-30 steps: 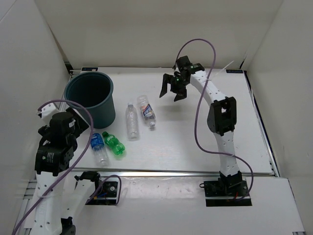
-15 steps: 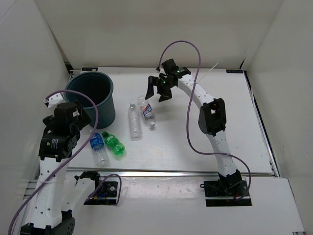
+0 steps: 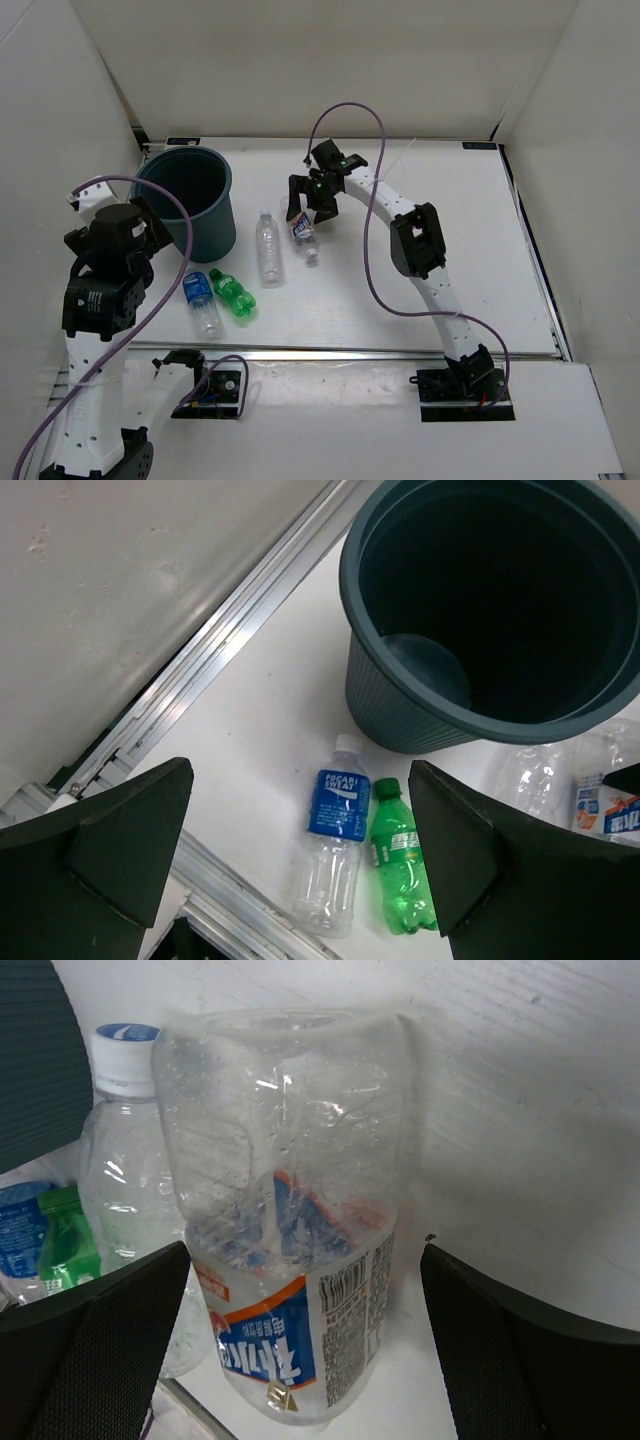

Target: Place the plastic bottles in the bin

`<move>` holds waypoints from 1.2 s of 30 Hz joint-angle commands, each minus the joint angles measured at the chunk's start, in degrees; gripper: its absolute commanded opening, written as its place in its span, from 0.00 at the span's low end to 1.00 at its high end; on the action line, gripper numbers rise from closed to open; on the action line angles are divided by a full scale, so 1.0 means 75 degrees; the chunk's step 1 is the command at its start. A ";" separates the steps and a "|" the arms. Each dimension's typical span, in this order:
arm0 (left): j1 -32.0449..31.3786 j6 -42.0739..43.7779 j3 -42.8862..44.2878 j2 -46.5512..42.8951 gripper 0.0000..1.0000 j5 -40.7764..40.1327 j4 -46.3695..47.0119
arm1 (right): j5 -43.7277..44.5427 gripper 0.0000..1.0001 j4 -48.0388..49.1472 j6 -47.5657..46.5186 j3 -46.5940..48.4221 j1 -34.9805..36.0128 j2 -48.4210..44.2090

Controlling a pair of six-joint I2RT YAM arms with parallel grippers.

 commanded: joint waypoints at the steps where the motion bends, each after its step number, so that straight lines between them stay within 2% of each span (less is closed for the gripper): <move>1: -0.0032 0.0062 0.0161 -0.0030 1.00 -0.0170 -0.0481 | 0.0159 1.00 0.0298 -0.0002 0.0286 0.0049 0.0174; 2: -0.0032 0.0062 0.0161 -0.0030 1.00 -0.0240 -0.0482 | 0.0228 0.99 0.0298 -0.0002 0.0193 0.0049 0.0175; 6: -0.0032 0.0062 0.0686 -0.0101 1.00 -0.0485 -0.0716 | 0.0299 0.74 0.0298 -0.0002 -0.0054 0.0049 0.0175; 7: -0.0032 -0.0019 0.0805 -0.0019 1.00 -0.0579 -0.0717 | 0.0299 0.64 0.0298 -0.0002 -0.0146 0.0049 0.0175; 10: -0.0032 -0.0020 0.1366 0.0063 1.00 -0.0837 -0.0799 | 0.0299 0.50 0.0298 -0.0002 -0.0218 0.0049 0.0093; 15: -0.0032 0.0062 0.2118 0.0274 1.00 -0.0769 -0.0869 | 0.0299 0.35 0.0298 0.0069 -0.0300 -0.0033 -0.0631; 20: -0.0032 -0.0218 0.2271 0.0274 1.00 -0.0546 -0.1289 | -0.0061 0.34 0.0519 0.0336 0.0086 -0.0103 -0.1511; 26: -0.0032 -0.0395 0.2341 0.0205 1.00 0.0075 -0.1923 | -0.0650 0.31 0.2345 0.1497 0.0344 0.0001 -0.2694; 31: -0.0032 -0.0232 0.2200 0.0204 1.00 0.0859 -0.2263 | 0.0345 0.32 0.4583 0.2258 0.0953 0.0551 -0.2849; 36: -0.0032 -0.0231 0.2200 0.0204 1.00 0.1376 -0.2428 | 0.1574 0.33 0.6506 0.2412 0.1130 0.1138 -0.2428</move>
